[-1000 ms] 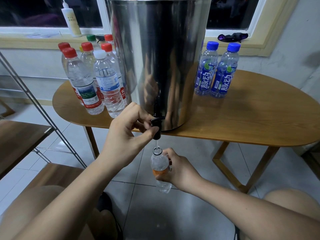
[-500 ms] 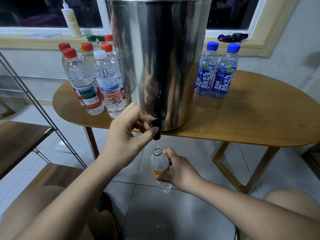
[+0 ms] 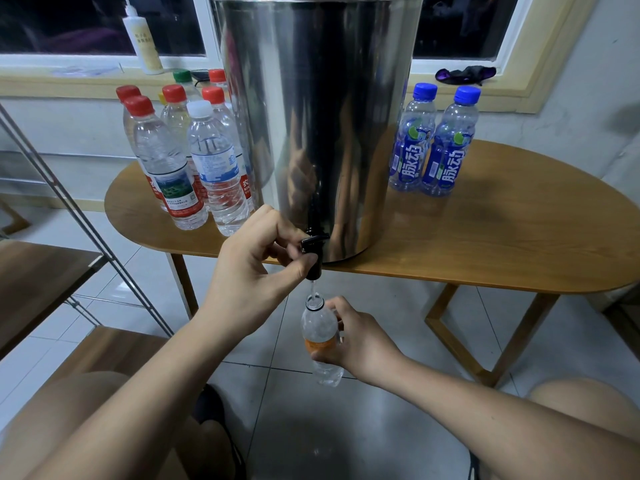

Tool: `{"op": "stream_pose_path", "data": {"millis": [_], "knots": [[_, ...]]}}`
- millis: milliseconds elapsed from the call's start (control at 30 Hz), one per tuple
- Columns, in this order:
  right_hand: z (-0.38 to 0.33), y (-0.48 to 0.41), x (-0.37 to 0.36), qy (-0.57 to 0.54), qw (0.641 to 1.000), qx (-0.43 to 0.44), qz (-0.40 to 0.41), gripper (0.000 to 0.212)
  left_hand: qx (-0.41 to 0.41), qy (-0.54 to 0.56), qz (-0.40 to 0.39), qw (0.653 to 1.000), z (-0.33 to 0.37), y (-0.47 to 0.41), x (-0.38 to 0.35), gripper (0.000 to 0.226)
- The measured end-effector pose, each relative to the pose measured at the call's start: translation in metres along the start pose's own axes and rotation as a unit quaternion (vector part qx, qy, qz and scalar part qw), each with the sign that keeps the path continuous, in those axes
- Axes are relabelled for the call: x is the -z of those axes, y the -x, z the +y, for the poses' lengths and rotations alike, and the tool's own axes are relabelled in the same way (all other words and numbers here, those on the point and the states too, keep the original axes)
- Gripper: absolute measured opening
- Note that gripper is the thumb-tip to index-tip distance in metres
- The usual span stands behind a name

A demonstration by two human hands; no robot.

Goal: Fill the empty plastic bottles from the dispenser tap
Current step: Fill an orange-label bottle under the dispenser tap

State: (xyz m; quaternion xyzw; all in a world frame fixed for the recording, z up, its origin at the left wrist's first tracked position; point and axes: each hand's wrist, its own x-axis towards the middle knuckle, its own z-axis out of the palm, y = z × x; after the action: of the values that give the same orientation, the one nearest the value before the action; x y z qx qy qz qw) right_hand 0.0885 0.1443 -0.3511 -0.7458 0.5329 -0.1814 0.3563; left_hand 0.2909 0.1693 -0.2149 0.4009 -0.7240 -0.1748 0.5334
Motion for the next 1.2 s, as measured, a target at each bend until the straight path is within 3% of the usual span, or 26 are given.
{"op": "stream_pose_path", "data": {"millis": [1200], "knots": [[-0.0023,0.0005,0.0012,0.011,1.000,-0.003,-0.006,0.069,0.004,0.013,-0.001,1.000,-0.0019,0.0004,-0.0001,0.020]]}}
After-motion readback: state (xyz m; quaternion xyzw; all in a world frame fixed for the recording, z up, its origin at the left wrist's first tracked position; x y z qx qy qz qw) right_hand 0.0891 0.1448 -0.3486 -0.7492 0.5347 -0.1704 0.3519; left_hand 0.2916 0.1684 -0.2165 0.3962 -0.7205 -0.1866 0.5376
